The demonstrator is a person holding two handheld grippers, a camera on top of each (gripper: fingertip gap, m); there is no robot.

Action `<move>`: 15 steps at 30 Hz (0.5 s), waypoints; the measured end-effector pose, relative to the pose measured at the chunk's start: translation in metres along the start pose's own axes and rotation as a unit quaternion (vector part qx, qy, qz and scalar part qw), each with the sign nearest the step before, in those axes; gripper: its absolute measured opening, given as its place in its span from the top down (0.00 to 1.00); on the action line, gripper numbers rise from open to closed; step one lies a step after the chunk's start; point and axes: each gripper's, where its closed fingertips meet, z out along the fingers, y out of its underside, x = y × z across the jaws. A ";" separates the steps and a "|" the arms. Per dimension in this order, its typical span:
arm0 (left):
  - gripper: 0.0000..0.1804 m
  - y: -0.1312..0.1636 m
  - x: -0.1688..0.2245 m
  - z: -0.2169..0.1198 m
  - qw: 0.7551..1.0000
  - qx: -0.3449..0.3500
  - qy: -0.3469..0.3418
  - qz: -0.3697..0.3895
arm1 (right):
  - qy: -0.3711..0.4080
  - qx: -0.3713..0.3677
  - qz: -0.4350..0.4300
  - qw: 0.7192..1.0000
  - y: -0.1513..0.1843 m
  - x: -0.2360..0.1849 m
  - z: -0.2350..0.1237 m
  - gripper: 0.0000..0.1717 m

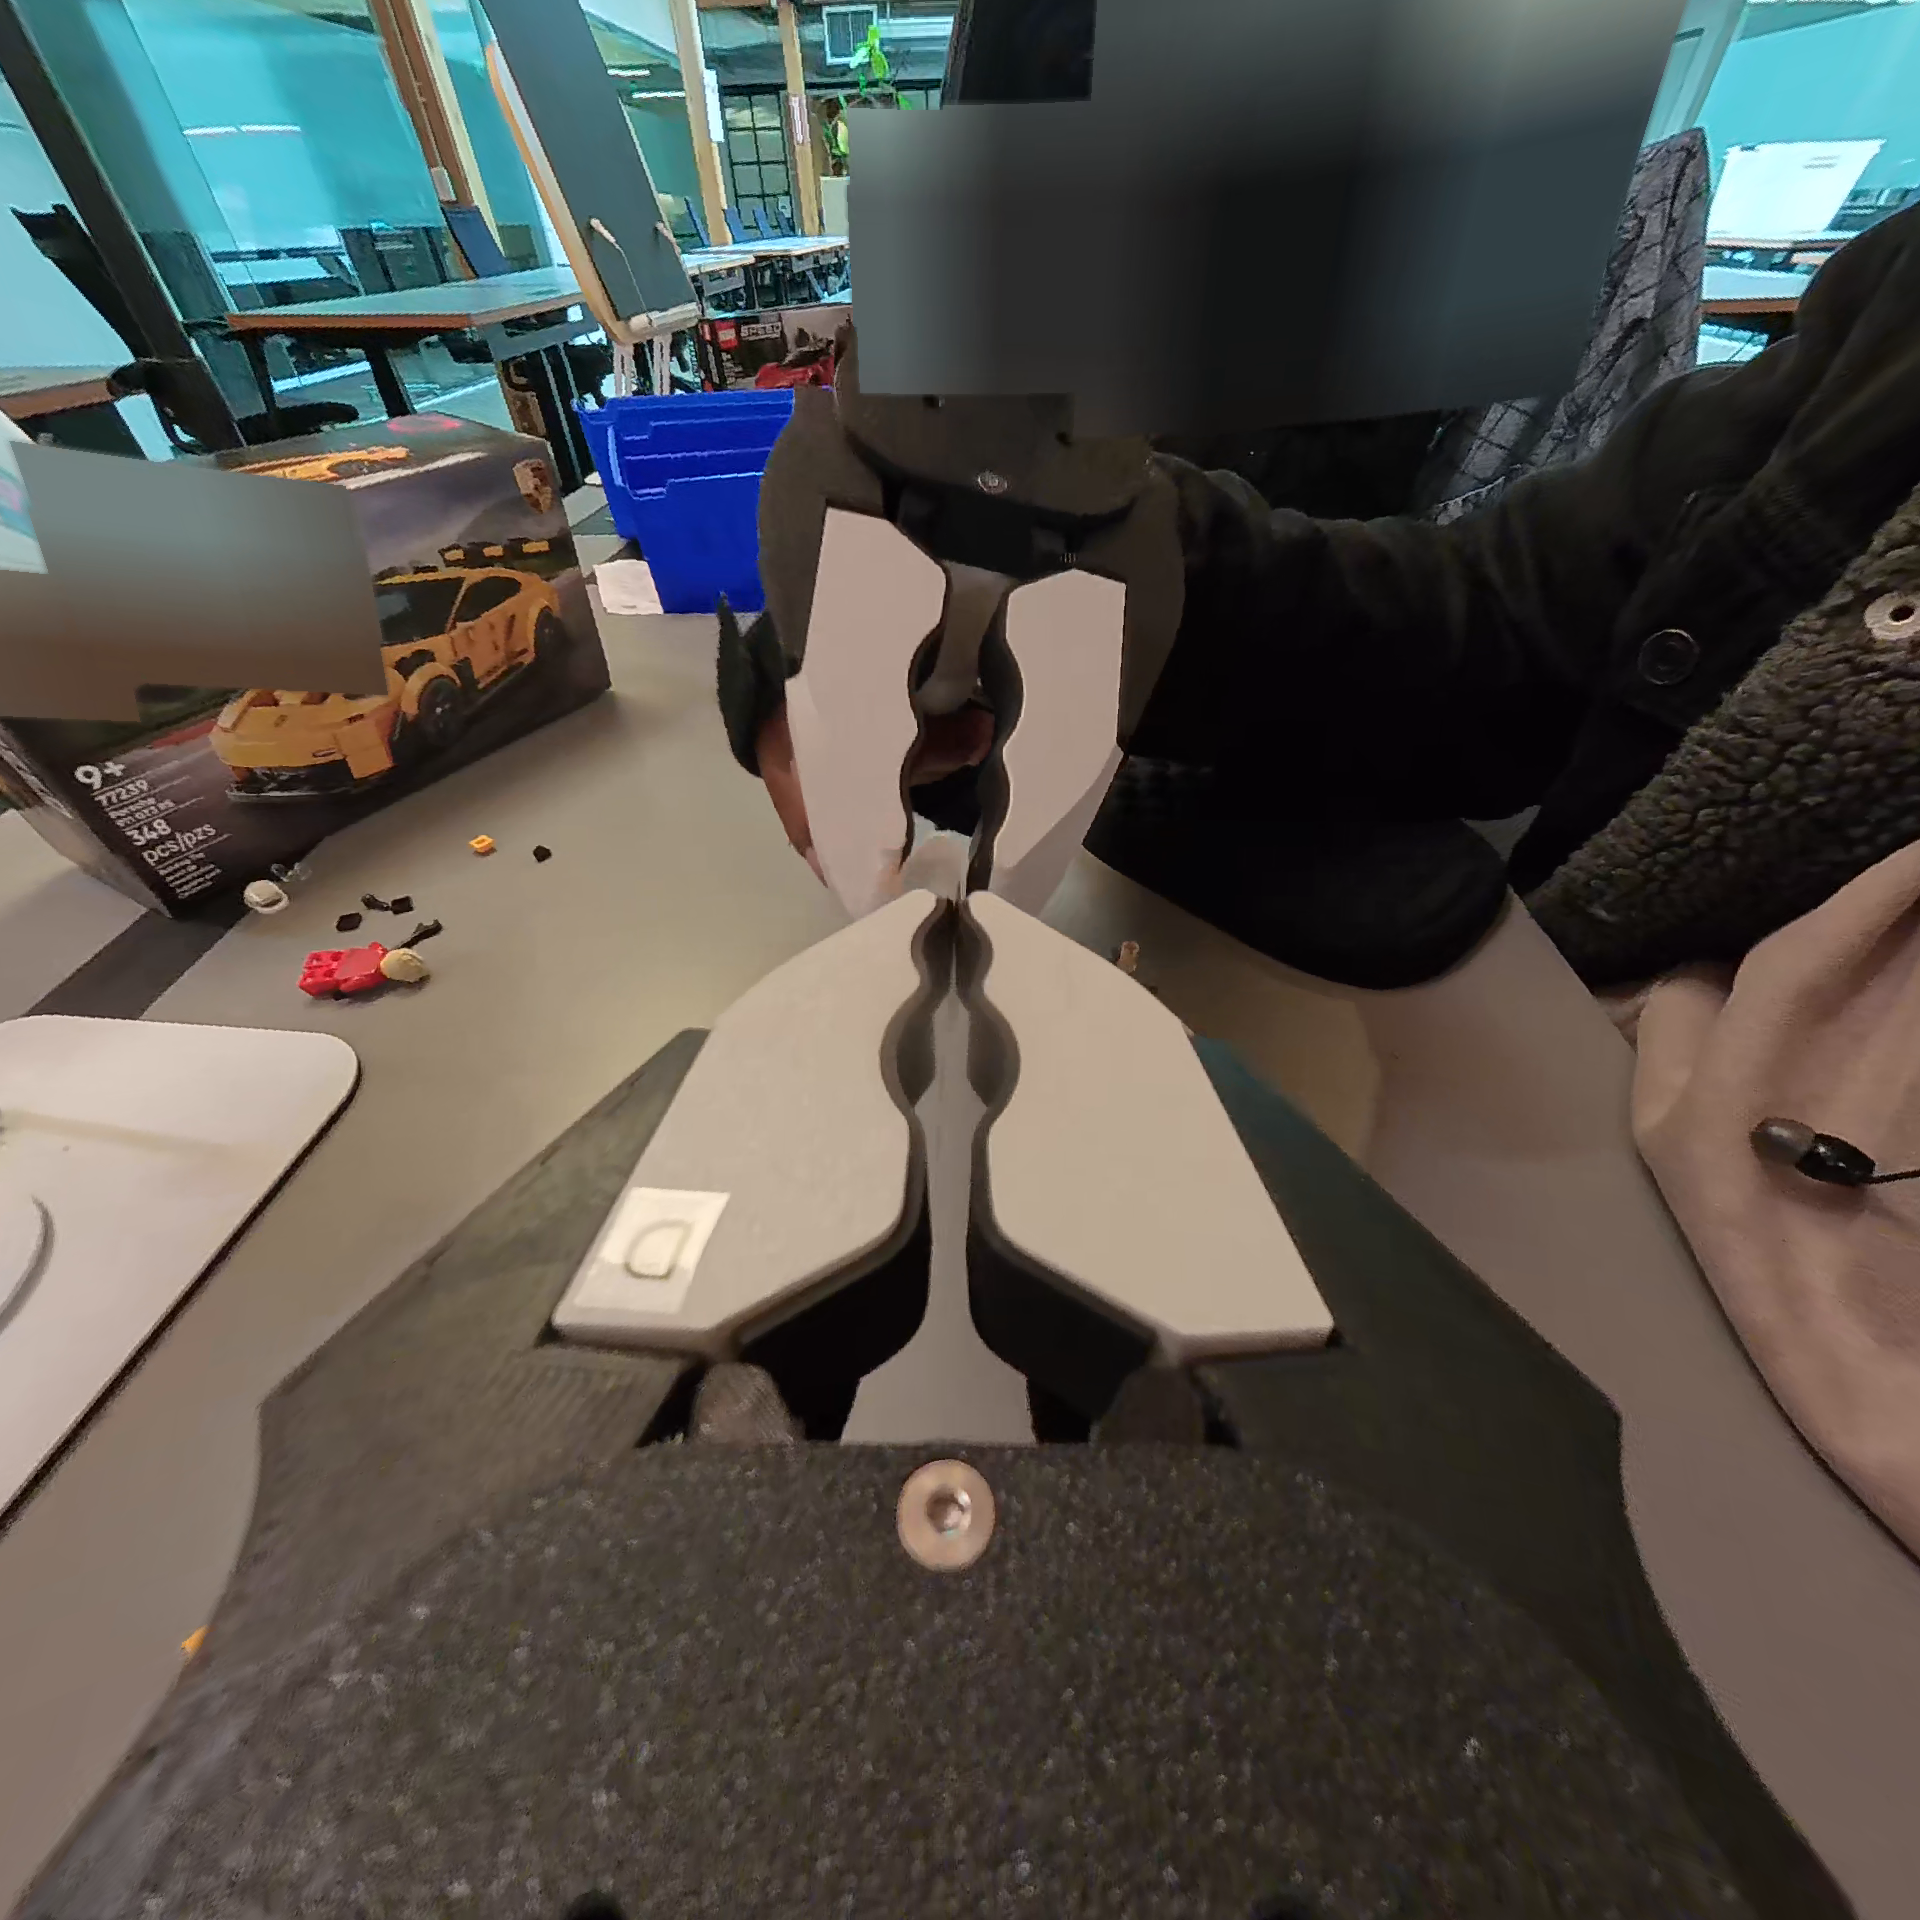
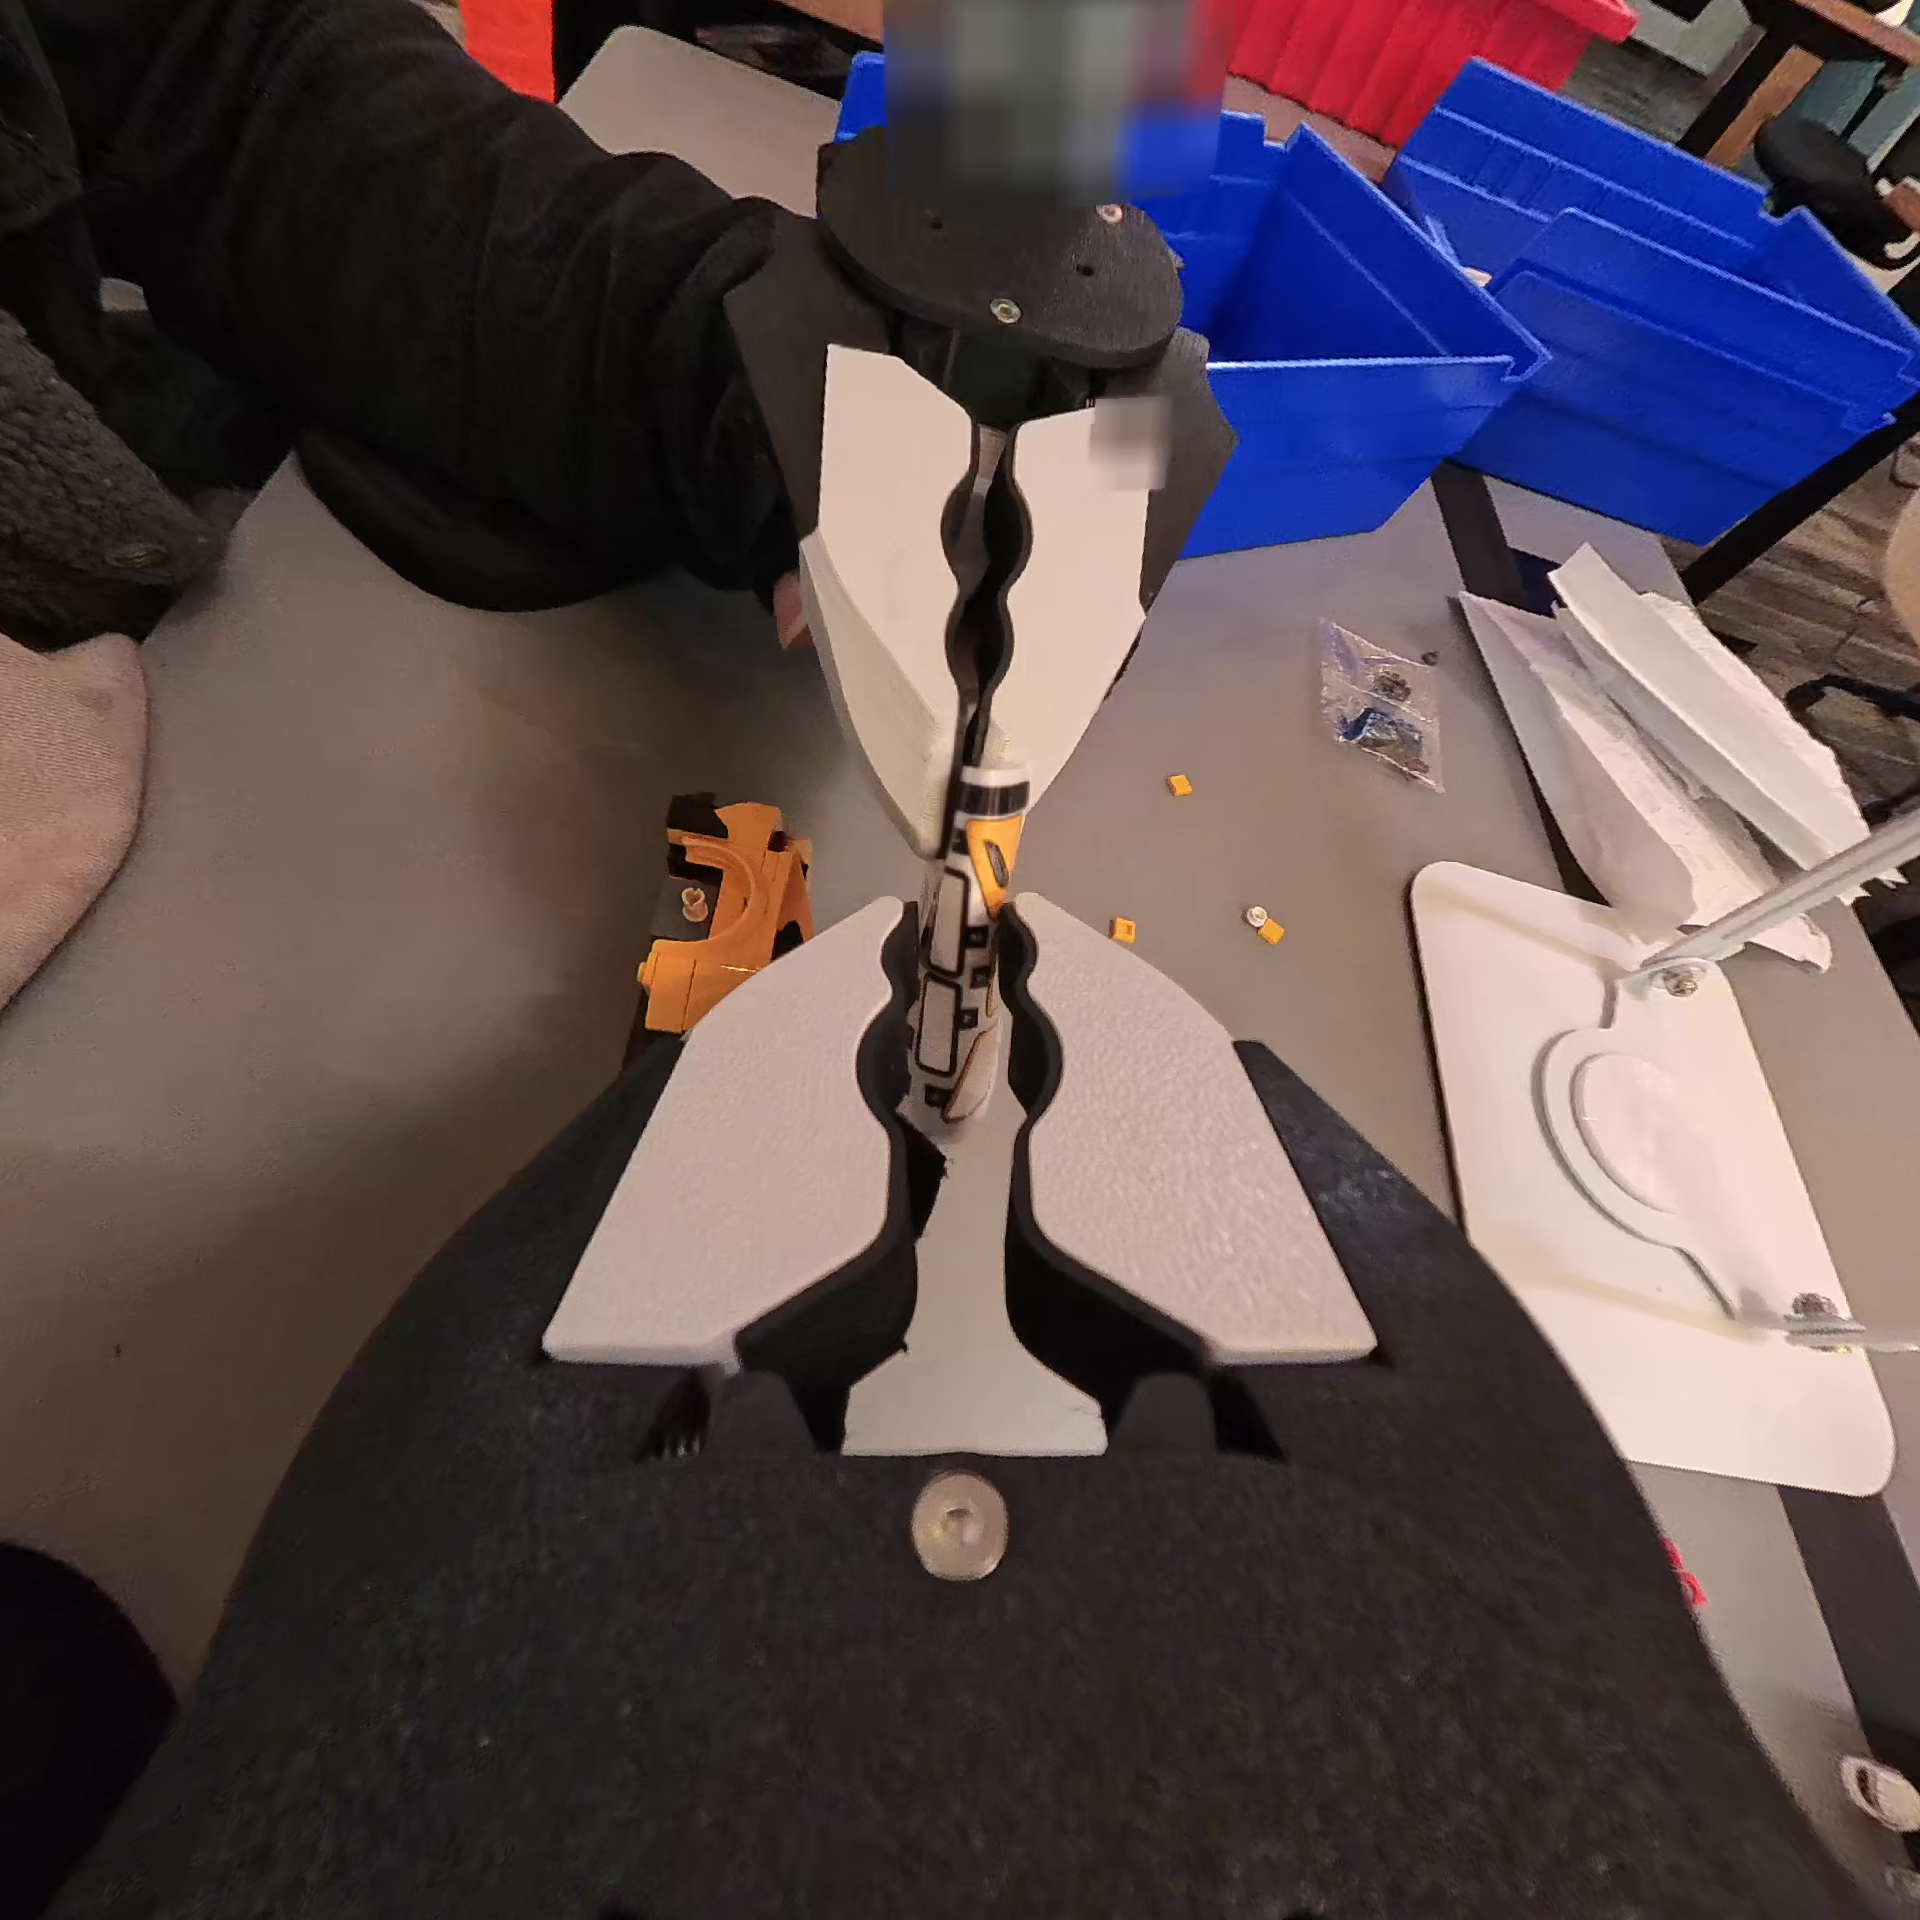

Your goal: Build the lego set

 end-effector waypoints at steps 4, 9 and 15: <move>1.00 0.001 -0.004 0.000 1.000 -0.007 -0.017 0.003 | 0.017 -0.001 0.003 1.000 0.000 0.006 -0.002 0.89; 1.00 0.002 -0.012 -0.001 0.999 -0.015 -0.040 0.001 | 0.052 0.036 0.006 0.998 -0.012 0.019 -0.012 0.88; 1.00 0.006 -0.019 -0.002 0.998 -0.024 -0.057 -0.010 | 0.100 0.049 -0.022 0.994 -0.022 0.029 -0.018 0.88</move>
